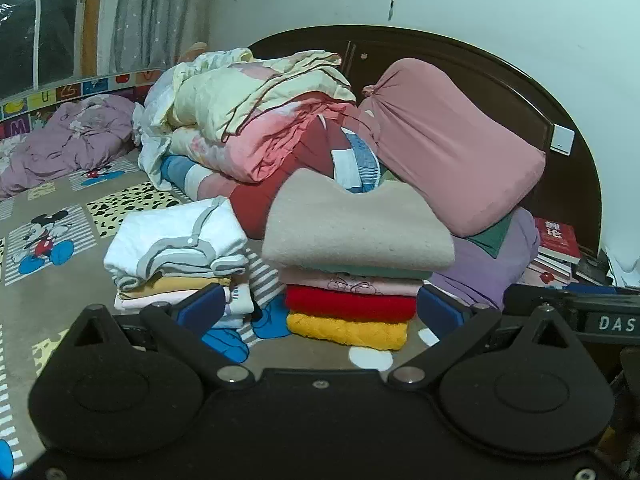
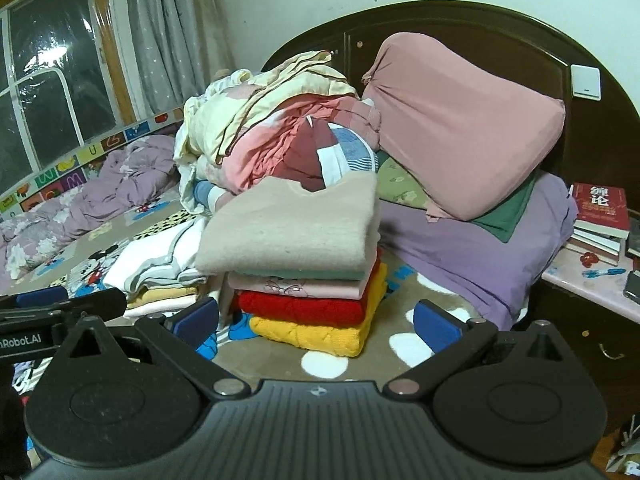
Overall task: Fold clothes
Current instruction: 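Open both grippers and withdraw from the stacked sweater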
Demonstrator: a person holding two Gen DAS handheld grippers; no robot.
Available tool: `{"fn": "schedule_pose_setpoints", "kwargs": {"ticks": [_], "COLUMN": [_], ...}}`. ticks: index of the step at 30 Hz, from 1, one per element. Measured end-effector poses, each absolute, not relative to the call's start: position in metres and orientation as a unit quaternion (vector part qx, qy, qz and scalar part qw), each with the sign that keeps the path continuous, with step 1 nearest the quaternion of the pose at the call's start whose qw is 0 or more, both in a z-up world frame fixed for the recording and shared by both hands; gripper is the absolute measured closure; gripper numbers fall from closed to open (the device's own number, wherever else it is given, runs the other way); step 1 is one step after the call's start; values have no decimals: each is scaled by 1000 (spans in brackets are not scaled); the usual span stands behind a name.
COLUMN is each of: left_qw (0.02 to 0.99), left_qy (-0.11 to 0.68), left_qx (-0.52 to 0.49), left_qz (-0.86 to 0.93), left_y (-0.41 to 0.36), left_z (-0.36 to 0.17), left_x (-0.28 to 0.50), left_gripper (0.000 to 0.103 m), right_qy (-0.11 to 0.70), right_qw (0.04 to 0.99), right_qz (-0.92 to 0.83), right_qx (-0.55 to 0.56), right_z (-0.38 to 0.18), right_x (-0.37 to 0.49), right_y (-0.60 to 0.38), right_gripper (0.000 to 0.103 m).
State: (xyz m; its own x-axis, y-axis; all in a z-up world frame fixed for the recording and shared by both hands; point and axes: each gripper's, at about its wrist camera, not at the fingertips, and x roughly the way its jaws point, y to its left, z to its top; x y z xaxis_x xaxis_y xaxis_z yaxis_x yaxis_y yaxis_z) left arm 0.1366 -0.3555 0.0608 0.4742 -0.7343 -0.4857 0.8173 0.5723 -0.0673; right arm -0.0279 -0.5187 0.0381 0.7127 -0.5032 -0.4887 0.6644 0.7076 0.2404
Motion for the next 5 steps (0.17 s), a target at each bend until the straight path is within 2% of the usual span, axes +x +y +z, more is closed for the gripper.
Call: {"fn": "schedule_pose_setpoints", "kwargs": {"ticks": [5], "left_qw": [854], "left_qy": [231], "left_qx": [81], "left_qz": [-460], "left_y": [-352], "left_z": [61], "left_x": [133], "left_gripper": [0], "right_qy": [201], "right_qw": [902], "right_qz": [-330], "right_qx": [194], "right_z": [38], "right_x": [-27], "right_y": [-515], "right_gripper": [0]}}
